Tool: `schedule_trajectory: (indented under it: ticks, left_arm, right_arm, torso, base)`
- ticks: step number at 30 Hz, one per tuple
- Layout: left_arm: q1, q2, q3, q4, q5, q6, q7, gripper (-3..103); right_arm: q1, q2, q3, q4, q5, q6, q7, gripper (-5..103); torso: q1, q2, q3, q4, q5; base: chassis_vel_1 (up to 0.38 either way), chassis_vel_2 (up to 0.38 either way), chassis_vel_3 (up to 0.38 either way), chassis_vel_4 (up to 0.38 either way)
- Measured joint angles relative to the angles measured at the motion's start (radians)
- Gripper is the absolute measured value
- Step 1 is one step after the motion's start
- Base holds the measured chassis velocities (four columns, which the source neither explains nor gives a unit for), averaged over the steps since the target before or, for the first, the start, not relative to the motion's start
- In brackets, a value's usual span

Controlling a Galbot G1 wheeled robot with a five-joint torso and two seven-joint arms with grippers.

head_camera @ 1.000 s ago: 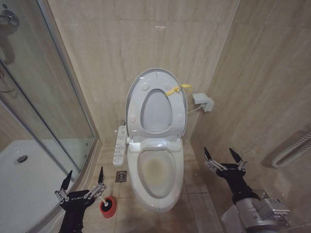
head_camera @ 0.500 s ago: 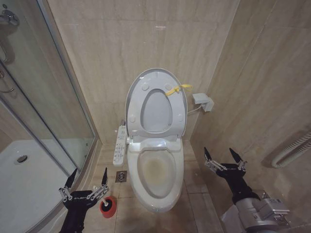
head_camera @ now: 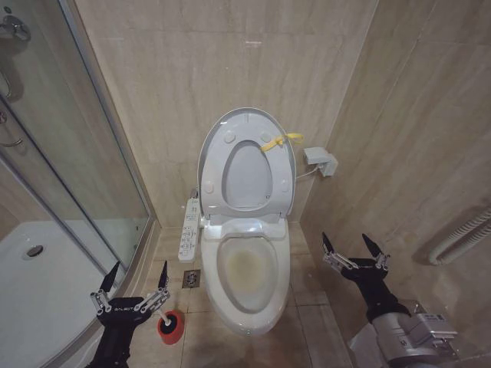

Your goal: Open the toilet lid, clean the toilet bowl with a toilet brush, close the toilet lid, and flush.

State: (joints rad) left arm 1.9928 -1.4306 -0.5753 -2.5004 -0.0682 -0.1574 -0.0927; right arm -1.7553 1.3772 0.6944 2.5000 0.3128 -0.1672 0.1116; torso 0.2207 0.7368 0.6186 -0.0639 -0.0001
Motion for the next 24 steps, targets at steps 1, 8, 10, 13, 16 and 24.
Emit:
schedule_trajectory:
  ticks: [1, 8, 10, 13, 16, 24]
  left_arm:
    - [0.0, 0.0, 0.0, 0.0, 0.0, 0.0, 0.0, 100]
    - [0.0, 0.0, 0.0, 0.0, -0.001, -0.001, 0.0, 100]
    - [0.0, 0.0, 0.0, 0.0, -0.001, -0.001, 0.0, 100]
    - [0.0, 0.0, 0.0, 0.0, -0.001, -0.001, 0.0, 100]
    - [0.0, 0.0, 0.0, 0.0, -0.001, -0.001, 0.0, 100]
    - [0.0, 0.0, 0.001, 0.0, -0.001, -0.001, -0.001, 100]
  right_arm:
    - [0.0, 0.0, 0.0, 0.0, 0.0, 0.0, 0.0, 100]
    - [0.0, 0.0, 0.0, 0.0, 0.0, 0.0, 0.0, 100]
    - [0.0, 0.0, 0.0, 0.0, 0.0, 0.0, 0.0, 100]
    - [0.0, 0.0, 0.0, 0.0, 0.0, 0.0, 0.0, 100]
    - [0.0, 0.0, 0.0, 0.0, 0.0, 0.0, 0.0, 100]
    - [0.0, 0.0, 0.0, 0.0, 0.0, 0.0, 0.0, 100]
  torso:
    - [0.0, 0.0, 0.0, 0.0, 0.0]
    - [0.0, 0.0, 0.0, 0.0, 0.0]
    - [0.0, 0.0, 0.0, 0.0, 0.0]
    - [0.0, 0.0, 0.0, 0.0, 0.0]
    - [0.0, 0.0, 0.0, 0.0, 0.0]
    - [0.0, 0.0, 0.0, 0.0, 0.0]
  base:
    - [0.0, 0.0, 0.0, 0.0]
    - [0.0, 0.0, 0.0, 0.0]
    - [0.0, 0.0, 0.0, 0.0]
    - [0.0, 0.0, 0.0, 0.0]
    - [0.0, 0.0, 0.0, 0.0]
    - [0.0, 0.0, 0.0, 0.0]
